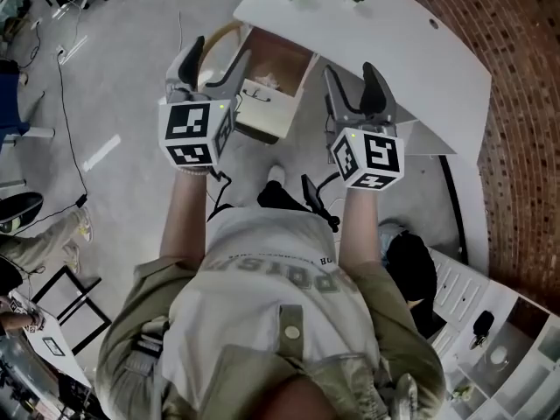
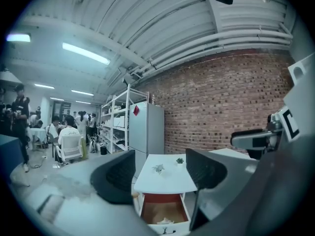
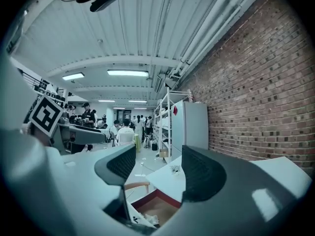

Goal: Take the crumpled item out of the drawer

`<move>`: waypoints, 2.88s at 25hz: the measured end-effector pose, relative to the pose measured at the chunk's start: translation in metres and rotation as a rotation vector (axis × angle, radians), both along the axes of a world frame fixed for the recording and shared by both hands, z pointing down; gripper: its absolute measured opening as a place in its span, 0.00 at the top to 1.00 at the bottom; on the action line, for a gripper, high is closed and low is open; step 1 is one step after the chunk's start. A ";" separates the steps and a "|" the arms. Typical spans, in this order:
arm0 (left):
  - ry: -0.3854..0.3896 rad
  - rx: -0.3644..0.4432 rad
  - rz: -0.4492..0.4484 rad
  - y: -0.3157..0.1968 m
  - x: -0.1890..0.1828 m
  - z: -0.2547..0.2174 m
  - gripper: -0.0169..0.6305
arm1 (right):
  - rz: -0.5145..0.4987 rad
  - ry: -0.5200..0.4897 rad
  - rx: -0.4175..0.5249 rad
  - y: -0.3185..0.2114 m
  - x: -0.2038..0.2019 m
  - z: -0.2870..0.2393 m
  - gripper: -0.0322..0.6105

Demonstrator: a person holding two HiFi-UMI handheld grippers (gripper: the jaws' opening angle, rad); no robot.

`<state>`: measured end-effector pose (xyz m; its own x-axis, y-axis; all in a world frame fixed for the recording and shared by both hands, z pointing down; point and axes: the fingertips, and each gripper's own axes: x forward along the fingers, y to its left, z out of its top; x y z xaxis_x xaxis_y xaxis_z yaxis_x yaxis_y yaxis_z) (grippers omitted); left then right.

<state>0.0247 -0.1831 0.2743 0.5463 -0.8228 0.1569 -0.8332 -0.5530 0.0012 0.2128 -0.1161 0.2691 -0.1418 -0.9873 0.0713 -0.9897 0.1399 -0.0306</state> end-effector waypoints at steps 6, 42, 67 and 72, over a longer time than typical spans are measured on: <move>0.003 0.018 -0.082 -0.036 0.014 -0.004 0.47 | -0.092 0.001 0.001 -0.054 0.019 0.000 0.49; -0.128 -0.395 -0.054 -0.125 -0.012 0.205 0.45 | -0.553 0.313 -0.590 -0.224 -0.080 0.304 0.49; -0.168 -0.494 -0.062 -0.128 -0.032 0.297 0.45 | -0.873 0.452 -1.219 -0.188 -0.092 0.587 0.49; -0.167 -0.494 -0.069 -0.134 -0.031 0.306 0.45 | -0.883 0.502 -1.271 -0.181 -0.090 0.610 0.51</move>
